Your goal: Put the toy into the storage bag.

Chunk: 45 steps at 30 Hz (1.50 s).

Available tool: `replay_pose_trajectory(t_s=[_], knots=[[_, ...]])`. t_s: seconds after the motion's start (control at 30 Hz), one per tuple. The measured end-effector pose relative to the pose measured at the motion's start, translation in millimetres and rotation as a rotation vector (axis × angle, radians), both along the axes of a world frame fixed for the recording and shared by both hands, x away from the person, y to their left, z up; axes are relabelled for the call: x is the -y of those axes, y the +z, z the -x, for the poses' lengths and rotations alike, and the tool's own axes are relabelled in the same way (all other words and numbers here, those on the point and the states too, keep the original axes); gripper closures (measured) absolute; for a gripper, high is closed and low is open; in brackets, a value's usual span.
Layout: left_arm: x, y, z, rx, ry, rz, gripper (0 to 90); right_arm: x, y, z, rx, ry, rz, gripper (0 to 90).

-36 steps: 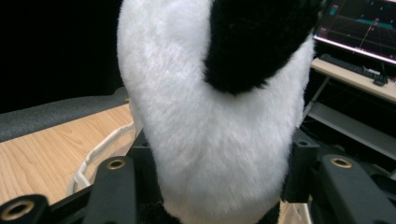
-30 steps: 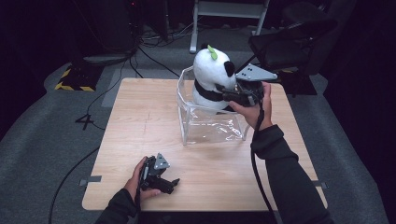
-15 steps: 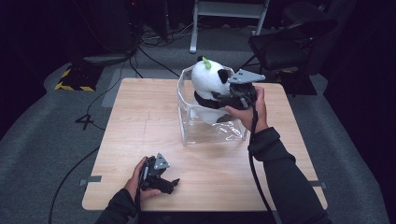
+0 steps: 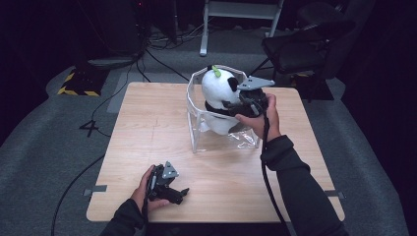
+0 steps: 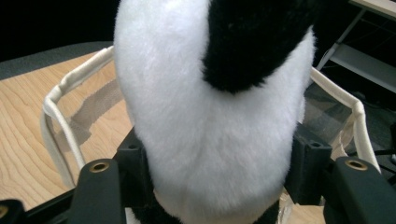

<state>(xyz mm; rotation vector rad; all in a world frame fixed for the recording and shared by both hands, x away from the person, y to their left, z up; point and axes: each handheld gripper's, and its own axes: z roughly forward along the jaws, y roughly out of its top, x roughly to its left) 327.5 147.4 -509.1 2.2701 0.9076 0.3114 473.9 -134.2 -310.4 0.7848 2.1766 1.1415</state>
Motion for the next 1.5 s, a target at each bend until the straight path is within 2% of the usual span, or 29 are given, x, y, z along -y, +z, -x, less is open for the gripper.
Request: replay_pose_trajectory(t_s=[0.27,0.57,0.73,0.9,1.03,1.1,1.5], knots=[[-0.1,0.0,0.3,0.000,0.003,-0.001,0.4,-5.2,-7.7,-2.4,-0.041,0.007,0.041,35.3],[-0.1,0.0,0.3,0.000,0.003,0.000,0.4,-8.4,-11.3,-6.2,-0.100,-0.022,0.092,29.7],[-0.1,0.0,0.3,0.000,0.004,0.000,0.4,-12.2,-13.1,-8.4,-0.133,-0.047,0.155,27.0],[-0.1,0.0,0.3,0.000,0.004,0.000,0.4,-13.6,-15.1,-11.8,-0.177,-0.064,0.191,25.8],[-0.1,0.0,0.3,0.000,0.003,0.000,0.4,-12.2,-15.7,-14.5,-0.216,-0.077,0.183,26.8],[-0.1,0.0,0.3,0.000,0.003,0.000,0.4,-11.2,-15.0,-14.6,-0.213,-0.079,0.183,31.3],[-0.1,0.0,0.3,0.000,0.003,0.000,0.4,-8.3,-14.5,-14.9,-0.213,-0.069,0.170,31.4]])
